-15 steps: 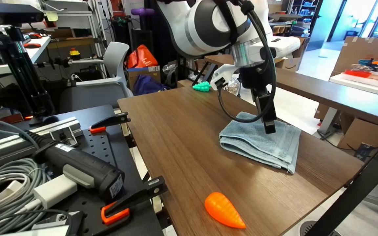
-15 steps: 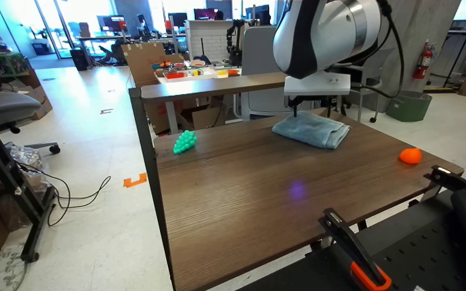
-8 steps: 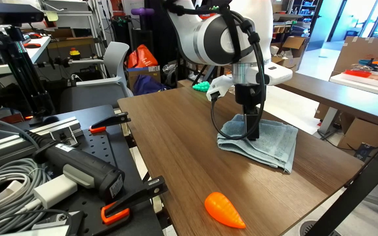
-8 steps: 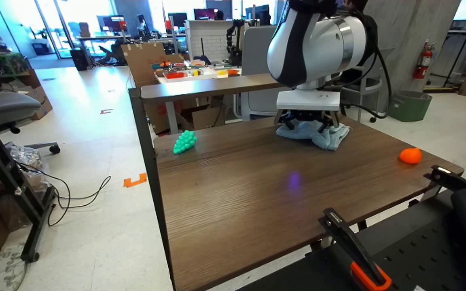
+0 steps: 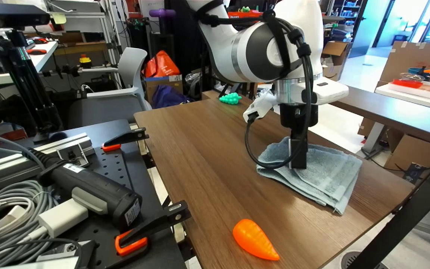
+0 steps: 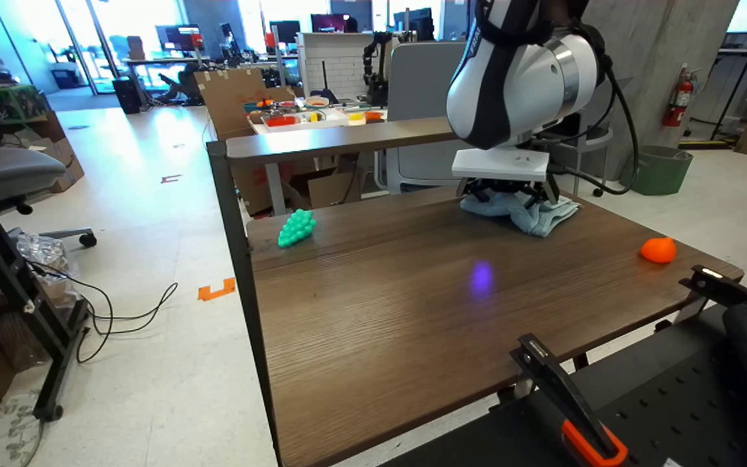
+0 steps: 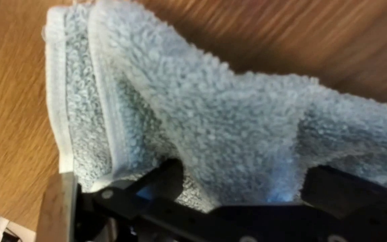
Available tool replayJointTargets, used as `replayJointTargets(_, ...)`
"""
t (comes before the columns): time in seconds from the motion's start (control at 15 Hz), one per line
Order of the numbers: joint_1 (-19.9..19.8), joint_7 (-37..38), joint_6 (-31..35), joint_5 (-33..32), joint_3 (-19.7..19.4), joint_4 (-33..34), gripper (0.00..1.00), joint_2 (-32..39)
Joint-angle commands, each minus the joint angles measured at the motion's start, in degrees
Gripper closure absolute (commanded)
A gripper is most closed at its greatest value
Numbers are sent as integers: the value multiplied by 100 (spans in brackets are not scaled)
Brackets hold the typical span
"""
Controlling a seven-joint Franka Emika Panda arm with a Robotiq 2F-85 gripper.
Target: Use the towel to wipe the table
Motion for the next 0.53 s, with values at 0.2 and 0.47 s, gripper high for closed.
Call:
replayJointTargets(0.2,-168,347,0,-384,53,59,0,-11)
replayJointTargets(0.47,-168,347,0,-385,54,59,0,-11)
